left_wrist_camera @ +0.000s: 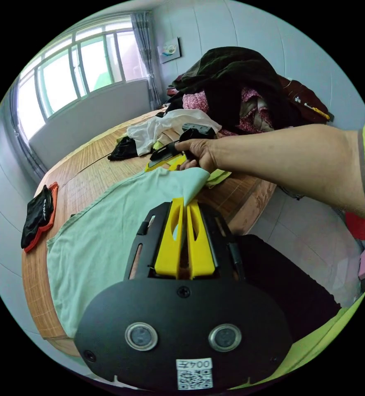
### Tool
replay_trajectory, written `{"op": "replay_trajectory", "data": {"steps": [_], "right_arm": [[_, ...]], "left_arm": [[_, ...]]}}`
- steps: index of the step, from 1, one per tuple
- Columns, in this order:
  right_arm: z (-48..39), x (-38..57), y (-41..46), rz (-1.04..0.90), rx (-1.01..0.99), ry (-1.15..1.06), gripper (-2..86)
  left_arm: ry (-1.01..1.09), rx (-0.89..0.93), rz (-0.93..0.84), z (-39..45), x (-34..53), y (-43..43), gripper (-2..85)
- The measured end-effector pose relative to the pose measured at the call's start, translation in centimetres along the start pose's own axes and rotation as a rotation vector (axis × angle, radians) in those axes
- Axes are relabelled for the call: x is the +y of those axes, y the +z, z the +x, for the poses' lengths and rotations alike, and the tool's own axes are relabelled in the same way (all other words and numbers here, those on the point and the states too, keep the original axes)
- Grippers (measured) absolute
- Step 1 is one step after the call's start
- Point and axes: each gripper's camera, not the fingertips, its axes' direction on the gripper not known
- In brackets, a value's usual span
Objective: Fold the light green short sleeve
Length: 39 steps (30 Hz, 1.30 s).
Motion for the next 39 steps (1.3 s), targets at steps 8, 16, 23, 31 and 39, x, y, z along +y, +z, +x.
{"op": "replay_trajectory", "data": {"steps": [8,16,23,31,39], "right_arm": [[-10.7,-2.5,-5.5,0.030,0.063,-0.065,3.3],[-29.4,-2.9,-7.4,0.041,0.217,-0.181,3.5],[-46.1,-2.2,-1.5,0.003,0.370,-0.308,2.6],[-57.8,-1.5,10.3,-0.075,0.632,-0.414,2.4],[-62.1,-0.7,18.1,-0.134,0.803,-0.455,3.3]], "left_arm": [[-0.190,0.033,0.108,-5.0,4.3,-3.3,0.6],[-0.486,0.092,0.251,-15.2,12.4,-10.5,0.5],[-0.780,0.201,0.393,-25.3,23.4,-14.8,0.6],[-1.122,0.363,0.542,-35.6,39.6,-13.1,0.8],[-1.426,0.654,0.657,-40.3,51.4,-7.5,1.1]]}}
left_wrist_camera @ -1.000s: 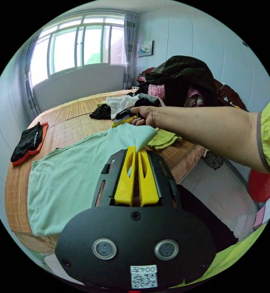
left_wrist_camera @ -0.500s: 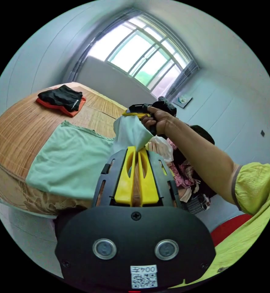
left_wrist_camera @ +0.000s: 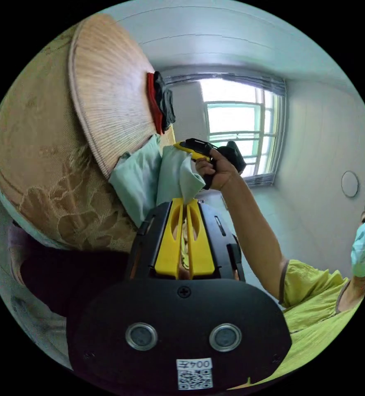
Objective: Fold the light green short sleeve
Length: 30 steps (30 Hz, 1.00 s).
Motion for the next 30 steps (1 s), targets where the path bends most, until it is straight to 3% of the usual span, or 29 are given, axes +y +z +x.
{"op": "replay_trajectory", "data": {"steps": [9,12,17,20,24,27,30], "right_arm": [[-2.0,2.0,-3.8,0.031,0.004,-0.125,11.3],[-0.3,6.2,-9.1,0.190,-0.020,-0.179,10.5],[7.2,23.2,-17.4,0.566,-0.103,-0.273,7.8],[9.8,33.4,-15.1,0.538,-0.086,-0.263,8.7],[9.7,41.9,-10.5,0.487,-0.006,-0.222,9.4],[7.3,45.0,-7.7,0.467,0.084,-0.249,11.4],[5.9,46.2,-6.7,0.501,0.147,-0.241,11.5]], "left_arm": [[-0.183,0.188,0.061,-6.3,-0.8,-4.1,1.4],[-0.170,0.186,0.093,-6.7,-0.5,-6.8,0.9],[0.005,0.105,0.130,-2.9,-1.4,-9.2,0.3],[0.169,0.088,-0.032,2.0,-3.8,-3.4,0.2],[0.372,-0.128,-0.238,6.9,-7.0,8.7,0.3],[0.331,-0.306,-0.298,4.7,-9.8,15.1,0.2],[0.176,-0.389,-0.232,0.8,-11.5,16.4,0.2]]}}
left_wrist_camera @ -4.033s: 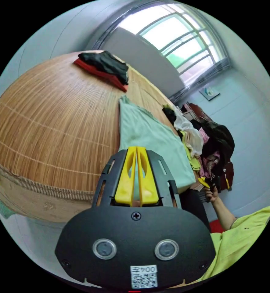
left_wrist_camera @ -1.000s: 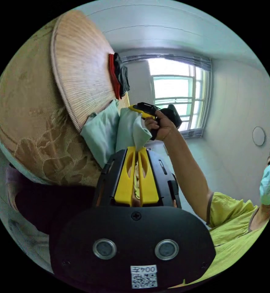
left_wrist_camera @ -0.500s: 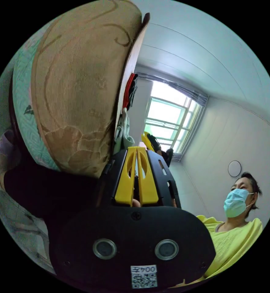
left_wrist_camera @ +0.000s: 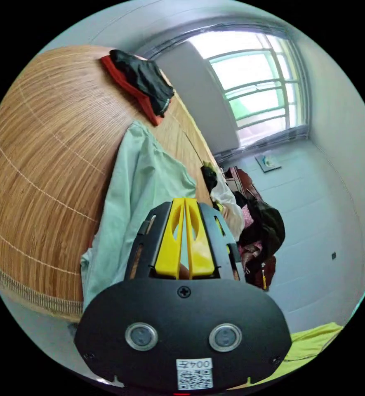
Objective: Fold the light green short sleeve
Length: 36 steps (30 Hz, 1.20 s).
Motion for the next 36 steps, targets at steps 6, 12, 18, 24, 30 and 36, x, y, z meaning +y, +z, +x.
{"op": "replay_trajectory", "data": {"steps": [6,12,18,24,30,36], "right_arm": [[-3.5,-0.4,0.4,0.058,0.123,-0.107,10.1],[-6.4,0.8,1.7,0.068,0.254,-0.227,8.3],[-5.8,2.8,2.4,0.070,0.333,-0.235,0.5],[-2.0,4.6,3.0,-0.020,0.173,-0.097,-0.3],[3.5,2.3,5.5,0.059,-0.010,0.031,3.7],[5.4,0.0,15.2,-0.115,-0.129,-0.020,4.5]], "left_arm": [[-0.098,0.029,0.043,-2.8,1.5,1.7,0.1],[-0.099,0.025,0.026,-2.4,1.7,3.2,0.1],[-0.079,0.007,0.030,-2.0,2.1,4.4,0.1],[-0.101,0.014,0.030,-0.9,2.6,5.1,0.2],[0.065,0.022,0.009,3.8,3.0,3.2,0.2],[-0.151,-0.125,0.040,1.2,3.7,3.5,0.2]]}}
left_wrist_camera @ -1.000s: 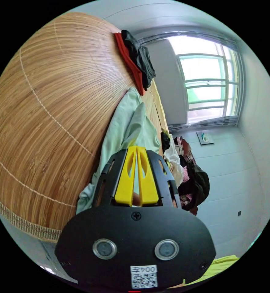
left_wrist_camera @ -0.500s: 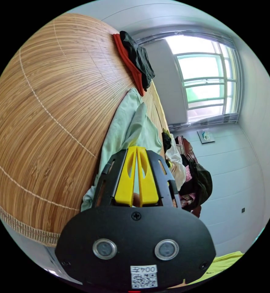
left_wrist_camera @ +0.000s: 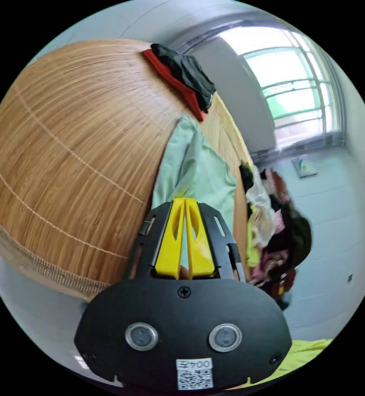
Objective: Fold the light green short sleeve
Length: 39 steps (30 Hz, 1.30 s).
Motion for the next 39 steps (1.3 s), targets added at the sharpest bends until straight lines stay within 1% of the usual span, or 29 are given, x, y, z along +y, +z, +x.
{"op": "replay_trajectory", "data": {"steps": [1,3,5,6,8,10,11,13,14,16,17,19,22,24,25,26,29,32,34,36,38,39], "right_arm": [[1.8,0.3,0.2,-0.007,-0.033,0.068,4.3],[4.6,1.2,0.2,0.035,-0.113,0.147,4.7],[8.5,2.6,2.1,-0.006,-0.228,0.272,6.6],[9.3,3.0,2.7,-0.020,-0.266,0.300,7.2],[11.8,5.2,4.8,-0.041,-0.433,0.436,8.4],[12.7,7.3,6.0,-0.055,-0.526,0.513,8.7],[13.0,8.8,6.6,-0.048,-0.567,0.550,8.9],[13.4,10.8,7.8,-0.054,-0.616,0.596,9.1],[13.7,11.8,8.6,-0.060,-0.640,0.615,9.3],[14.1,12.8,9.8,-0.063,-0.647,0.626,9.6],[14.6,13.1,10.8,-0.066,-0.665,0.641,9.9],[15.5,13.5,12.3,-0.056,-0.720,0.675,10.4],[16.6,13.4,14.9,-0.054,-0.785,0.729,10.6],[16.8,13.1,16.3,-0.089,-0.786,0.740,9.5],[16.9,13.2,17.3,-0.127,-0.748,0.769,6.3],[17.1,13.5,17.9,-0.131,-0.758,0.786,4.1],[17.5,14.8,18.4,-0.089,-0.817,0.810,1.2],[17.4,16.4,18.1,-0.093,-0.837,0.812,0.8],[17.2,17.7,17.7,-0.105,-0.848,0.803,1.3],[17.2,19.0,17.2,-0.151,-0.817,0.779,2.0],[18.2,19.8,14.7,-0.088,-0.656,0.740,2.8],[18.6,19.6,14.0,-0.059,-0.616,0.726,2.8]], "left_arm": [[0.026,0.012,0.063,0.8,0.3,-0.9,0.2],[0.119,0.002,0.100,2.6,0.3,-1.3,0.2],[0.171,0.015,0.080,3.8,-0.3,-0.5,0.2],[0.187,0.026,0.058,4.3,-0.9,0.4,0.2],[0.202,0.010,0.025,5.0,-1.9,1.9,0.2],[0.227,-0.059,-0.058,6.0,-3.4,4.4,0.2],[0.228,-0.092,-0.072,6.2,-3.7,4.9,0.1],[0.202,-0.181,-0.081,5.9,-4.9,6.4,0.1],[0.178,-0.179,-0.088,5.6,-5.2,6.6,0.1],[0.085,-0.083,-0.089,4.9,-5.8,6.6,0.1],[0.093,-0.068,-0.082,5.3,-5.8,6.4,0.2],[0.200,-0.054,-0.061,7.4,-5.4,5.0,0.2],[0.239,-0.066,-0.083,7.5,-5.1,3.6,0.2],[0.217,-0.048,-0.086,6.4,-4.9,2.7,0.2],[0.208,-0.057,-0.086,5.6,-4.7,2.3,0.2],[0.204,-0.065,-0.092,5.2,-4.6,2.2,0.2],[0.169,-0.093,-0.128,3.3,-3.8,2.3,0.2],[0.160,-0.073,-0.132,3.0,-2.5,2.4,0.2],[0.204,-0.081,-0.131,4.3,-1.3,2.3,0.1],[0.239,-0.107,-0.117,5.3,-0.3,2.1,0.2],[0.269,-0.096,-0.095,6.3,0.4,2.1,0.2],[0.284,-0.081,-0.098,6.8,0.7,2.6,0.2]]}}
